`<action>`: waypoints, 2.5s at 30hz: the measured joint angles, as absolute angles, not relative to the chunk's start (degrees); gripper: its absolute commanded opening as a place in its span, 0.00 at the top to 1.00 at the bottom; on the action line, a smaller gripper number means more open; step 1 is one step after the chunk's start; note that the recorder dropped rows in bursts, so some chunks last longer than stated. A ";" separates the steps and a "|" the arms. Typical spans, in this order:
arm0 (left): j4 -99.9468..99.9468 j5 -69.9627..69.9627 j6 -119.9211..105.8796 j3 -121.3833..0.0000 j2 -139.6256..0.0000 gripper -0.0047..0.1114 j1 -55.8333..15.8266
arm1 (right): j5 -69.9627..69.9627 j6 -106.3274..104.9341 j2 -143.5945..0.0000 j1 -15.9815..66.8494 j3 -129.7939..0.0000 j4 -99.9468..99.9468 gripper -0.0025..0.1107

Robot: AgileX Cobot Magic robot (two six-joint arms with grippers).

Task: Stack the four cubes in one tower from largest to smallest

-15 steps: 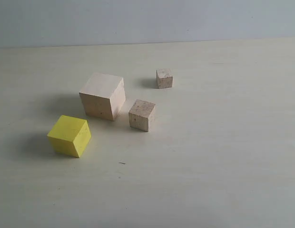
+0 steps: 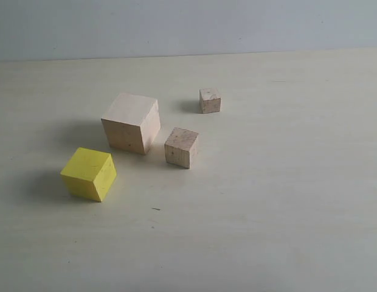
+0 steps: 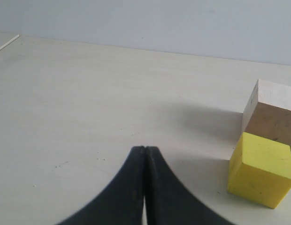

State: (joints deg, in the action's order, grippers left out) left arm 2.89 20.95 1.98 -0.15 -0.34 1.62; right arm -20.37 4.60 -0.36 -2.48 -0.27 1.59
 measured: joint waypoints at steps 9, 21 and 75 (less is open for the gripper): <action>2.89 20.95 1.98 -0.15 -0.34 0.96 1.62 | -20.37 4.60 -0.36 -2.48 -0.27 1.59 0.98; 2.89 -6.58 1.98 0.08 -0.34 0.96 1.62 | 6.08 4.60 -0.36 -2.48 -0.27 1.59 0.98; -4.23 31.16 5.80 -52.34 -62.91 0.75 -21.65 | -41.97 7.61 -46.00 17.44 -38.68 9.40 0.98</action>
State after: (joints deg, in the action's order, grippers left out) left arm -4.23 31.16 5.80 -52.34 -62.91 -21.65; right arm -41.97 7.61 -46.00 17.44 -38.68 9.40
